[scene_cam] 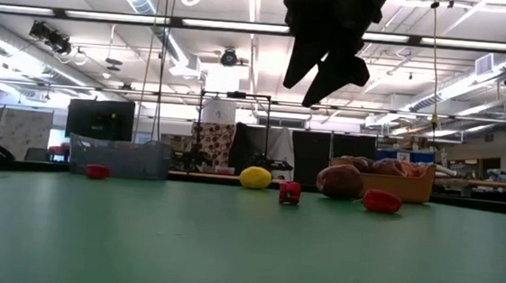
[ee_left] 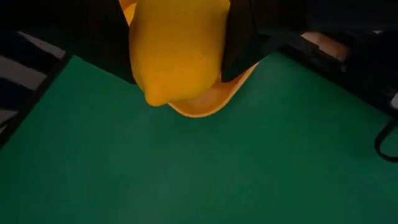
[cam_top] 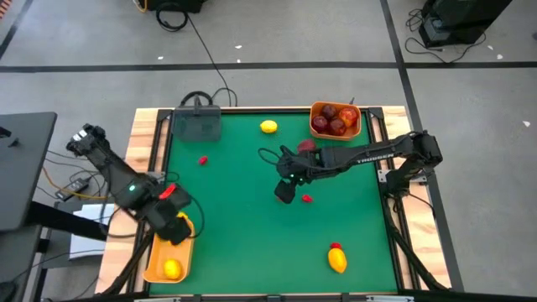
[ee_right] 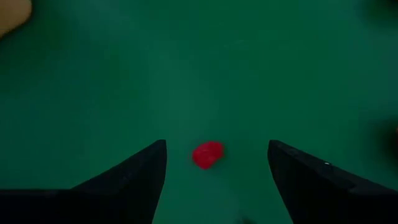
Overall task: Sort produce into baskets
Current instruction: Put the lemon into the yellow bin, then put the apple into the orange bin
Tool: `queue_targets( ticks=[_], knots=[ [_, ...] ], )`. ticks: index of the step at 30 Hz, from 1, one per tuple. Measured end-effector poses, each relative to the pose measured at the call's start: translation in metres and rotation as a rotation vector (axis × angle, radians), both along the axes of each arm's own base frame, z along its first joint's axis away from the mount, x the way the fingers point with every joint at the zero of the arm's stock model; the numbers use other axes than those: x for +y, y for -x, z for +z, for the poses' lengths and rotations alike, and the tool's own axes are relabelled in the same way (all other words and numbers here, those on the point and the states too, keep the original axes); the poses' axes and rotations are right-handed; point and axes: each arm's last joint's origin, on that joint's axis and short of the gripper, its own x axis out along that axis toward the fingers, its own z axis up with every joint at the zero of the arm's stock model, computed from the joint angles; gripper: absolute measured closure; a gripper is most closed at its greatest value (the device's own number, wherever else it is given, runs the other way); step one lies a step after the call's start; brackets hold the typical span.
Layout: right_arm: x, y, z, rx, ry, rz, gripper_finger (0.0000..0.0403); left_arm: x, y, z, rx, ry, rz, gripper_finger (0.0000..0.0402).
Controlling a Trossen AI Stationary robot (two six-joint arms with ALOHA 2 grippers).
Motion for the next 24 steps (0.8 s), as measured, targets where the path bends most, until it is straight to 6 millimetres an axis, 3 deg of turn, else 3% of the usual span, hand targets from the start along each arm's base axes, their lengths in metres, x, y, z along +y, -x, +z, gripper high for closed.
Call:
queue_targets(
  ticks=[12,24],
  knots=[
    [0.037,-0.001,0.003,-0.082,-0.065,-0.095,0.0113,-0.035,0.022,-0.012,-0.008,-0.088,-0.048,0.0171],
    [0.076,0.008,0.003,-0.119,-0.124,-0.182,0.0113,-0.048,0.03,-0.02,-0.043,-0.179,-0.102,0.0096]
  ],
)
